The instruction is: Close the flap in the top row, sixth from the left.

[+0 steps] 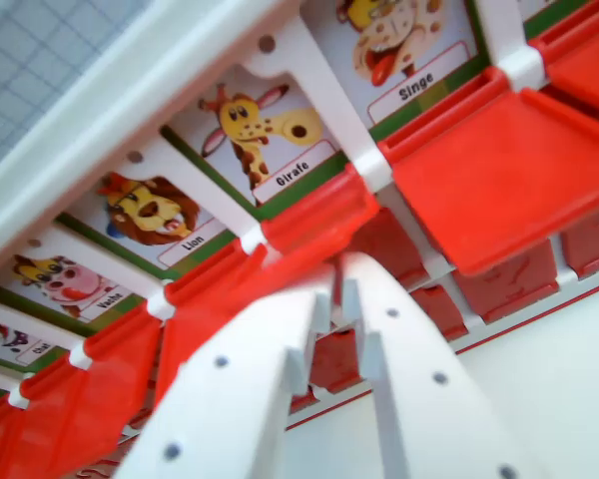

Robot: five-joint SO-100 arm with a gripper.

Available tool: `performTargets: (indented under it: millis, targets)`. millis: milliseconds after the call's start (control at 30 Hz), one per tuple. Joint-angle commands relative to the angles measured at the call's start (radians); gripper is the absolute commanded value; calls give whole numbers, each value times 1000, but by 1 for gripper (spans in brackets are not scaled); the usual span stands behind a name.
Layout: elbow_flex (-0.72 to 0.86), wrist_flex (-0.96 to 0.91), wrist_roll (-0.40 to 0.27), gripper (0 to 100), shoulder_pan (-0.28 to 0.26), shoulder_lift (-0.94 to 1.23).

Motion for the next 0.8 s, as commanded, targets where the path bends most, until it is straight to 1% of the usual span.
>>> performTargets:
  millis: [0, 100, 267, 500, 667, 767]
  targets:
    - [-112, -52, 8, 0, -9, 29]
    - [-126, -77, 9, 0, -6, 18]
    - [-127, -143, 35, 0, 0, 3]
    - [-158, -186, 54, 0, 3, -48]
    - [-189, -199, 46, 0, 0, -84]
    - [-196, -160, 26, 0, -5, -54]
